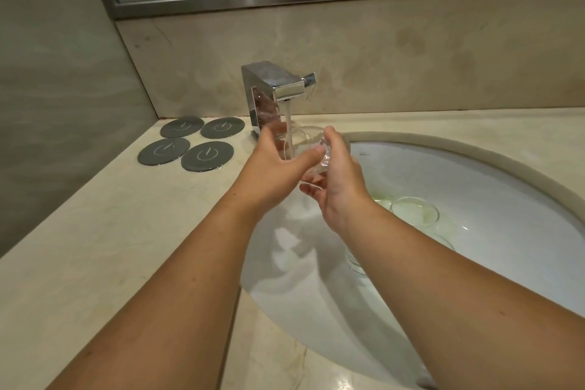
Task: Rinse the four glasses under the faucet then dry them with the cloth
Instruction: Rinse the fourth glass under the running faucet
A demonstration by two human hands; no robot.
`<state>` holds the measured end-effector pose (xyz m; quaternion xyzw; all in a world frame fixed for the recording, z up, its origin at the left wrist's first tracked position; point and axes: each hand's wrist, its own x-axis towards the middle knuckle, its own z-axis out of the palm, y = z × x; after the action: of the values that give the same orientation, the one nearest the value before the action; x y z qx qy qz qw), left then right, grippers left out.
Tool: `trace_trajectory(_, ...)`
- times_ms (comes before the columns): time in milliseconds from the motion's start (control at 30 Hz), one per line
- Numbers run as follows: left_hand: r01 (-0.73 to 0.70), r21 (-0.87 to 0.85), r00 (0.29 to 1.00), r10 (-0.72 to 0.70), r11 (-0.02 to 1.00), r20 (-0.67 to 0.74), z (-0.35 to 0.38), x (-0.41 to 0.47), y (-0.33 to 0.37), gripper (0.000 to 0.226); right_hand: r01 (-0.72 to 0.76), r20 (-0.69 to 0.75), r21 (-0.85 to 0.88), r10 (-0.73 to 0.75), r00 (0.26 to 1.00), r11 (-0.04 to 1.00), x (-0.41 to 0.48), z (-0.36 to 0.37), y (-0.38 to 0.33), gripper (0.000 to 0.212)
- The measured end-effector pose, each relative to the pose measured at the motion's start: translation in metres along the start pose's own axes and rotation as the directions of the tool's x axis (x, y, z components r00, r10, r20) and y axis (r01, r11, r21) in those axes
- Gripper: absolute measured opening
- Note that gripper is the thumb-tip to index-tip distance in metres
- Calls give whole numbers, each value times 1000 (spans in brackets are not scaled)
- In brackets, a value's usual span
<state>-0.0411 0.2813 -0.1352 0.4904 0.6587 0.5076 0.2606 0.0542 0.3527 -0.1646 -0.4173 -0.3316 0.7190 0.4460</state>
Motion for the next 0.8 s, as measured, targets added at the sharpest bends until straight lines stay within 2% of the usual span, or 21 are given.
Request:
trace_trajectory(67, 35, -2, 999, -35, 999, -8, -1, 0, -2, 79, 19, 6, -11, -19, 1000, 1000, -1, 0, -1, 59)
trace_trajectory(233, 79, 23, 997, -78, 997, -28, 0, -1, 1, 70, 68, 24, -63, -66, 998, 996, -2, 0, -1, 62)
trace_trajectory(333, 75, 36, 996, -73, 997, -48, 0, -1, 4, 64, 42, 31, -125, -39, 999, 991, -3, -2, -4, 65)
trace_trajectory(433, 28, 120, 998, -22, 992, -54, -2, -2, 6, 71, -18, 37, -166, 24, 999, 986, -3, -4, -4, 72)
trace_trajectory(500, -5, 121, 1000, 7, 993, -19, -2, -2, 5, 71, -37, 43, -153, 44, 998, 988, -3, -4, -3, 74)
trace_trajectory(600, -26, 77, 999, 23, 997, 45, 0, -2, 2, 68, -32, 37, -71, 35, 999, 997, -1, -3, -2, 63)
trace_trajectory(667, -7, 41, 997, 4, 999, 72, 2, -1, 0, 68, -33, 35, -15, 34, 999, 999, 1, -3, -2, 63)
trace_trajectory(800, 91, -34, 995, -89, 995, 50, 3, 0, -1, 86, 7, 9, 27, -7, 1000, 1000, 2, -1, -1, 66)
